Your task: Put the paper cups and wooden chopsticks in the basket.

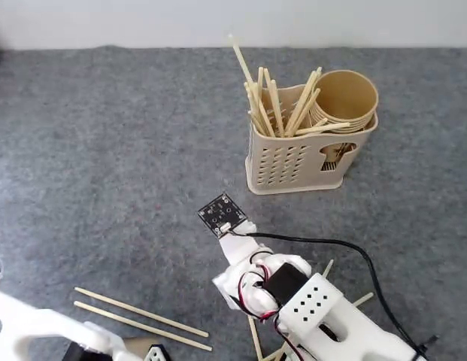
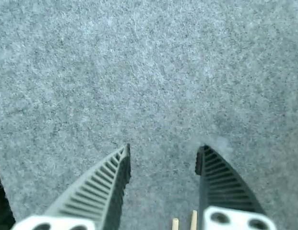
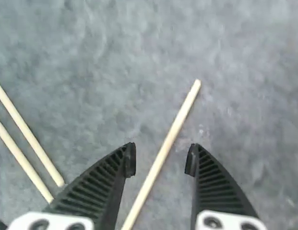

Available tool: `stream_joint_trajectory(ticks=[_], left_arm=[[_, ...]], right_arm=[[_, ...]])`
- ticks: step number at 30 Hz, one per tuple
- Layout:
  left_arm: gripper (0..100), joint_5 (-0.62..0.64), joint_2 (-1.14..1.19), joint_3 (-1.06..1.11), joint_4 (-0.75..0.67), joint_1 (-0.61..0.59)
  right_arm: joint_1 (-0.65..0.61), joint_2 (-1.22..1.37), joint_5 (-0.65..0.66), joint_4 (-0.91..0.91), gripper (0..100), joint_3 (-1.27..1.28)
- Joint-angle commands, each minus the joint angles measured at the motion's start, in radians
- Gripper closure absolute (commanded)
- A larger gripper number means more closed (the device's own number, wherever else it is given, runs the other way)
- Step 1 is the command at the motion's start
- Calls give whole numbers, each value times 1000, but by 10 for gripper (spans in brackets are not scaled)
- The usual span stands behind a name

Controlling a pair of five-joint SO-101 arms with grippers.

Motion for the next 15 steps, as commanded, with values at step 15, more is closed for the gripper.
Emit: stream_joint_trajectory(ticks=[15], left_arm=[[783, -8, -21, -4, -17, -5]], right_arm=[[119, 697, -54, -131, 952, -276]])
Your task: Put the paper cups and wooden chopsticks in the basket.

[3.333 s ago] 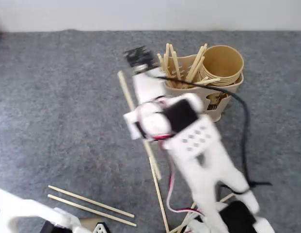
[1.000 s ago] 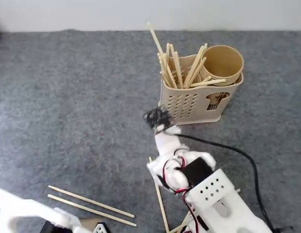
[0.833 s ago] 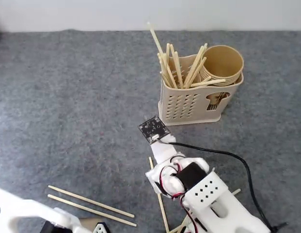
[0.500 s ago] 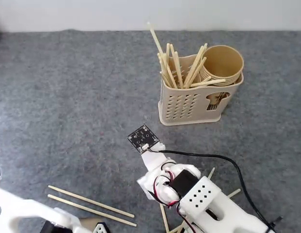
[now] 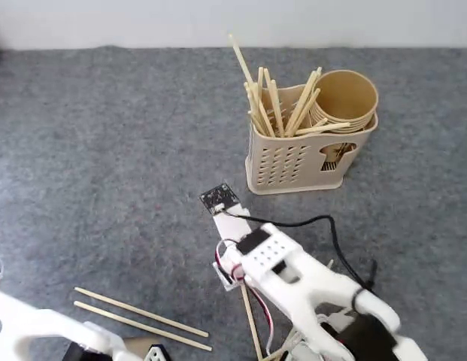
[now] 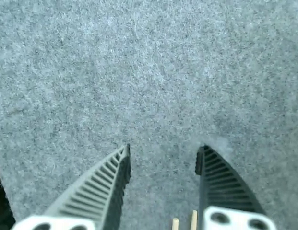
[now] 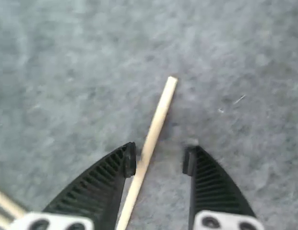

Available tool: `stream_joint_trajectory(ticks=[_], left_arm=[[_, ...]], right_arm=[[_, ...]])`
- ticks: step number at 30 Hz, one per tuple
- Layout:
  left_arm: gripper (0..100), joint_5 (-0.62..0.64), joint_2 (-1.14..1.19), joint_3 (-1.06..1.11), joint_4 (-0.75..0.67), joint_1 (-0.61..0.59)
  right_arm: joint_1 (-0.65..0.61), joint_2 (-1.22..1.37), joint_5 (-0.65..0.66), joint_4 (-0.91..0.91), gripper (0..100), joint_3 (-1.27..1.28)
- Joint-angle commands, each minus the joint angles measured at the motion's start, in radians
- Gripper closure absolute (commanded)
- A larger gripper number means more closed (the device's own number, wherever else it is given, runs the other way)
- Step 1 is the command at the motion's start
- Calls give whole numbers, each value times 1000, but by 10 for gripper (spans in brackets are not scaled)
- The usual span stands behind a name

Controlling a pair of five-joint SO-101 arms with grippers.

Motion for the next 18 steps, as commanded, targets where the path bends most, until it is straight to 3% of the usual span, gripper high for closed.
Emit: stream_joint_trajectory(ticks=[1, 11, 18], left_arm=[[783, -8, -21, -4, -17, -5], [783, -8, -21, -4, -17, -2], [783, -8, -21, -4, -18, 0]], right_arm=[[8, 71, -11, -10, 997, -89], [15, 21, 72, 8, 991, -106], [15, -306, 74, 251, 991, -204]])
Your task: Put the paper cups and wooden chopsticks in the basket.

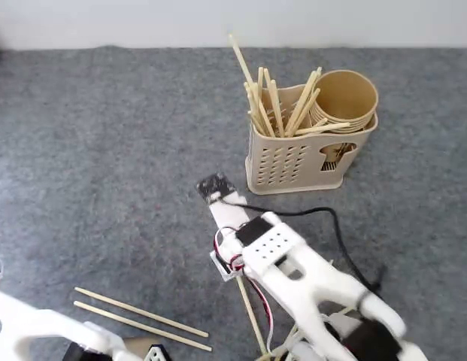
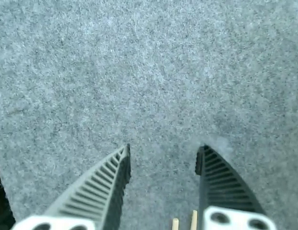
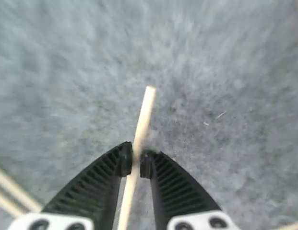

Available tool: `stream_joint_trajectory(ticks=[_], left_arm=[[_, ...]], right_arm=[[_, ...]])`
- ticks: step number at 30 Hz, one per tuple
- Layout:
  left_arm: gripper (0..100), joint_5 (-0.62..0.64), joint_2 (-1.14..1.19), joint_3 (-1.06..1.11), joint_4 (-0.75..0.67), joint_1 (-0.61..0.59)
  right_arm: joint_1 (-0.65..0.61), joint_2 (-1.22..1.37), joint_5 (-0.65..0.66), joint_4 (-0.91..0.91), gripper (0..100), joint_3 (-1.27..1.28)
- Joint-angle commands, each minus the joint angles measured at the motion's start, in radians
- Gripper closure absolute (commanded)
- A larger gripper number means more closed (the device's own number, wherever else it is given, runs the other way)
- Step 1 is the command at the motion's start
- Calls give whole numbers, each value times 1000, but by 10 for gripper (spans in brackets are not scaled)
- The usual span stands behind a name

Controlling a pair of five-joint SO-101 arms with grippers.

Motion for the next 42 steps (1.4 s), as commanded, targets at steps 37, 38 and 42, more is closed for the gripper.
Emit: stream_joint_trajectory(ticks=[37, 38, 42], left_arm=[[784, -8, -21, 12, -18, 2], [784, -8, -21, 12, -18, 2], [784, -8, -21, 12, -18, 2]], right_arm=[[398, -552, 299, -699, 991, -502], [418, -539, 302, -746, 991, -468], [503, -473, 302, -920, 991, -292]])
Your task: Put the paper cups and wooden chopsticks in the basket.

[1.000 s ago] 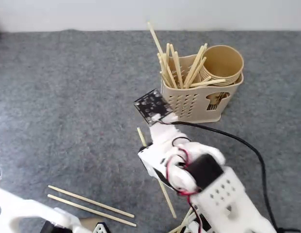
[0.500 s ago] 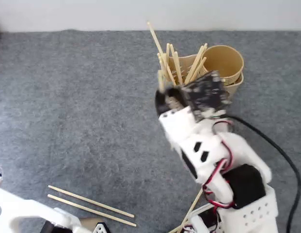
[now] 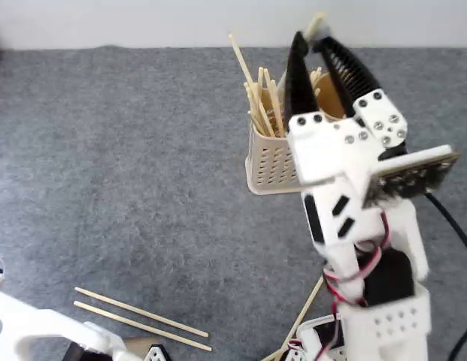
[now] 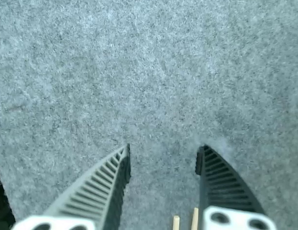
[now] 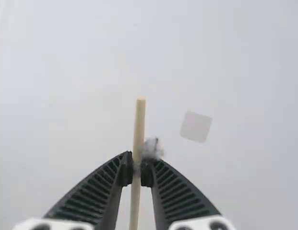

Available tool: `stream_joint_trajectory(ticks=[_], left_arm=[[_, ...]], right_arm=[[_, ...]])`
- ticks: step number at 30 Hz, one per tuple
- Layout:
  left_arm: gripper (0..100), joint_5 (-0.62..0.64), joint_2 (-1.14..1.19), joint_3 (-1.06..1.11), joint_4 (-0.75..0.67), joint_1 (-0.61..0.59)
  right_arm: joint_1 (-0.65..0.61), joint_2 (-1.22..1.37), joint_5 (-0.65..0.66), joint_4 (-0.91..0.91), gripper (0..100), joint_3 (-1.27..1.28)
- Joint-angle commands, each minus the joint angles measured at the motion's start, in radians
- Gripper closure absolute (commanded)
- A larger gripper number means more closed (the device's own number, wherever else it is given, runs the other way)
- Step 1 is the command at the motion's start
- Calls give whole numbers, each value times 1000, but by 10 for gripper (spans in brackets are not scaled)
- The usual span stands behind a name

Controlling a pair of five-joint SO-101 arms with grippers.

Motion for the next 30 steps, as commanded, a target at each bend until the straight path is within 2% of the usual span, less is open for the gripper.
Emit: stream_joint_trajectory(ticks=[1, 5, 7, 10, 13, 16, 22, 26, 30], left_arm=[[784, -8, -21, -4, -18, 2], [784, -8, -21, -4, -18, 2], [784, -8, -21, -4, -18, 2], [784, -8, -21, -4, -18, 2], [784, -8, -21, -4, -18, 2], [784, -8, -21, -2, -18, 2], [784, -8, -21, -2, -18, 2], [784, -8, -21, -2, -18, 2], [784, -8, -21, -2, -18, 2]], right_arm=[[68, 71, 11, -143, 991, 143], [82, 125, 11, -153, 978, 295], [82, 133, 5, -107, 927, 324], [82, 101, -3, -10, 829, 292], [84, 25, -77, 91, 816, 207], [82, -39, -138, 275, 816, 87], [82, -38, -229, 812, 816, -114], [85, 25, -252, 1087, 815, -118], [128, 88, -396, 1244, 812, -84]])
